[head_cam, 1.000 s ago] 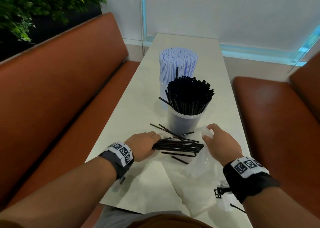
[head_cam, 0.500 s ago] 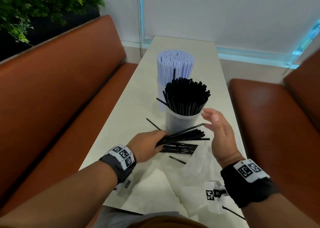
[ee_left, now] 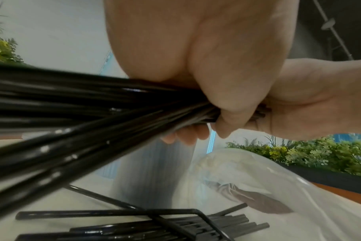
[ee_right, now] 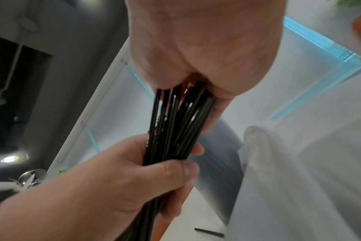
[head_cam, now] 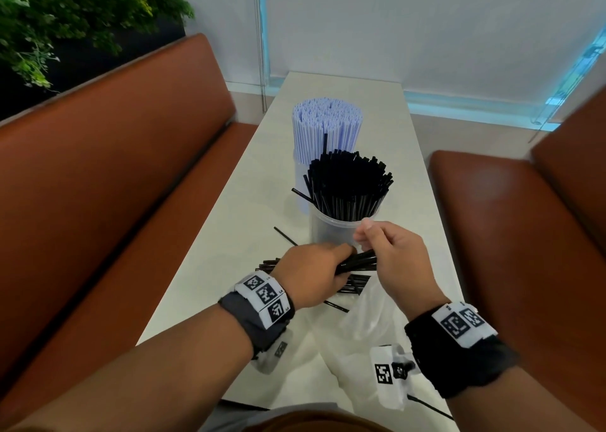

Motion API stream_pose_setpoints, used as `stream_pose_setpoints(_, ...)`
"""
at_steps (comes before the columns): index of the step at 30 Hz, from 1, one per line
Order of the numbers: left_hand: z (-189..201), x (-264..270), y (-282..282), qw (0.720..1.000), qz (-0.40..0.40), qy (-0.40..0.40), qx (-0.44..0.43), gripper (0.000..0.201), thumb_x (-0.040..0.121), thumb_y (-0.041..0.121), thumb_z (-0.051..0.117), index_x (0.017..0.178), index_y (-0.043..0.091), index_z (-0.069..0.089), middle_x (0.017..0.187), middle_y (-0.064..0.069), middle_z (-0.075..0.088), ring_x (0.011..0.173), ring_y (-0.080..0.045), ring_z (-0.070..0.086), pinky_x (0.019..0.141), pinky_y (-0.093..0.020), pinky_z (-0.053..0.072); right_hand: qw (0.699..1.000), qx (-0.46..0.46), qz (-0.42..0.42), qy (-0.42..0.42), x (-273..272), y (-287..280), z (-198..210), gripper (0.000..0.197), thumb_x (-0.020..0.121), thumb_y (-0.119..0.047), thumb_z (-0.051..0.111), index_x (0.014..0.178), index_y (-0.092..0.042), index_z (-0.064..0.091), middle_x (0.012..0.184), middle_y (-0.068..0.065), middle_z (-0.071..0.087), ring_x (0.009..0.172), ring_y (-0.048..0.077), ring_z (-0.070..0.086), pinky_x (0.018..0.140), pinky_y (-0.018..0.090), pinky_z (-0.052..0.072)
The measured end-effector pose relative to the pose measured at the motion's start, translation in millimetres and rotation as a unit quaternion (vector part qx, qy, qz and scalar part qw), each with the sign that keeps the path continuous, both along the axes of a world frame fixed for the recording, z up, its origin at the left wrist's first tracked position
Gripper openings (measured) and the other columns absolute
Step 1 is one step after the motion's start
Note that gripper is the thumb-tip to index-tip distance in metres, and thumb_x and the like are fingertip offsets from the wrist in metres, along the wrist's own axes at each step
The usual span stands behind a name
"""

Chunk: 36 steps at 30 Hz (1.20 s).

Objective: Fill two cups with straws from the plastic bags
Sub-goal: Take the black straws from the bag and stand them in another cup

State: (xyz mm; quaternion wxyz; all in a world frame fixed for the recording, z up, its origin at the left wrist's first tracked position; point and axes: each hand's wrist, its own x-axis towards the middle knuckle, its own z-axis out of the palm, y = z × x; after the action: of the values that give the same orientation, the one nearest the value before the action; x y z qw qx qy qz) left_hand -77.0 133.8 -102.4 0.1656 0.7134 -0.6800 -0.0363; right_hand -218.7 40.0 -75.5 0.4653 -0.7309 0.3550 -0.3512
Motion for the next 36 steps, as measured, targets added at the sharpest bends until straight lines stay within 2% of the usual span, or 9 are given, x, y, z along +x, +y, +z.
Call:
stream_pose_setpoints(2,6.8,5.2,0.2,0.998,0.007,0.066,-0.015,0.03,0.097,0.032,0.054,0.127,0.033,0.05,0.102,0.004,0.067,0.086,-0.023,0.064,0.069,-0.037,0.052,0.996,0.051,-0.022,-0.071,-3.7,-1.3,-1.1,0.042,0.1,-0.052,0.049,0.085,-0.025,0.078,0.088,-0.004,0.077,0.086,0.007,0.071,0.077,0.017,0.054)
stream_pose_setpoints(5,31.6,7.8,-0.6,0.968,0.023,0.235,-0.081,0.026,0.097,0.036,0.058,0.119,0.043,0.047,0.091,0.006,0.069,0.079,-0.013,0.065,0.07,-0.036,0.054,0.961,0.227,-0.038,-0.154,-1.6,-4.8,-2.5,0.063,0.1,-0.062,0.036,0.1,-0.012,0.074,0.097,0.009,0.077,0.099,0.026,0.073,0.087,0.037,0.058)
stream_pose_setpoints(9,74.2,-2.0,-14.3,0.806,0.015,0.535,-0.252,0.014,0.09,0.023,0.068,0.099,0.033,0.063,0.081,0.002,0.07,0.078,-0.017,0.069,0.078,-0.03,0.056,0.893,0.417,0.005,-0.17,4.7,-6.0,-6.0,0.072,0.1,-0.065,0.036,0.124,-0.003,0.064,0.117,0.02,0.071,0.109,0.033,0.07,0.095,0.047,0.055)
stream_pose_setpoints(13,86.5,-14.5,-27.7,0.693,0.024,0.639,-0.332,0.02,0.087,0.006,0.066,0.083,0.026,0.063,0.073,-0.003,0.063,0.069,-0.021,0.062,0.076,-0.031,0.054,0.822,0.514,0.048,-0.24,11.0,0.6,-1.7,0.074,0.1,-0.063,0.038,0.132,0.001,0.057,0.127,0.024,0.066,0.118,0.038,0.065,0.094,0.053,0.056)
stream_pose_setpoints(19,72.7,-18.7,-35.0,0.663,0.059,0.674,-0.32,0.02,0.086,0.001,0.064,0.093,0.019,0.06,0.072,-0.005,0.063,0.068,-0.023,0.062,0.074,-0.032,0.054,0.823,0.512,0.092,-0.228,10.4,-2.8,-1.4,0.07,0.105,-0.055,0.033,0.136,0.003,0.055,0.135,0.025,0.061,0.126,0.036,0.06,0.098,0.046,0.054)
stream_pose_setpoints(23,68.9,-13.8,-35.5,0.673,0.057,0.673,-0.301,0.022,0.085,0.005,0.065,0.09,0.026,0.062,0.074,-0.007,0.063,0.068,-0.024,0.062,0.072,-0.034,0.055,0.884,0.41,0.168,-0.146,9.2,-0.6,2.0,0.059,0.104,-0.052,0.039,0.129,-0.004,0.064,0.131,0.025,0.063,0.123,0.036,0.06,0.108,0.051,0.046)
stream_pose_setpoints(28,61.8,-10.2,-32.8,0.667,0.068,0.695,-0.26,0.016,0.083,0.01,0.068,0.092,0.02,0.06,0.076,-0.007,0.065,0.07,-0.025,0.066,0.071,-0.037,0.056,0.965,0.092,0.241,0.041,10.2,-1.0,6.7,0.035,0.085,-0.028,0.073,0.118,-0.035,0.064,0.109,-0.002,0.074,0.104,0.01,0.069,0.091,0.026,0.055)
stream_pose_setpoints(32,61.2,-13.5,-27.5,0.668,0.066,0.705,-0.228,0.019,0.082,0.008,0.071,0.089,0.024,0.065,0.077,-0.008,0.068,0.072,-0.027,0.069,0.073,-0.038,0.057,0.97,0.049,0.212,0.111,12.3,2.8,-1.8,0.013,0.076,-0.043,0.062,0.085,-0.033,0.061,0.079,-0.001,0.071,0.075,0.018,0.067,0.073,0.041,0.056)
stream_pose_setpoints(36,77.3,4.7,-24.5,0.625,0.039,0.731,-0.271,0.027,0.081,0.008,0.072,0.104,0.017,0.061,0.076,-0.009,0.066,0.07,-0.027,0.067,0.075,-0.038,0.056,0.973,0.037,0.186,0.131,4.7,4.0,-14.2,0.019,0.085,-0.046,0.061,0.089,-0.028,0.058,0.076,0.001,0.069,0.07,0.018,0.067,0.064,0.037,0.055)
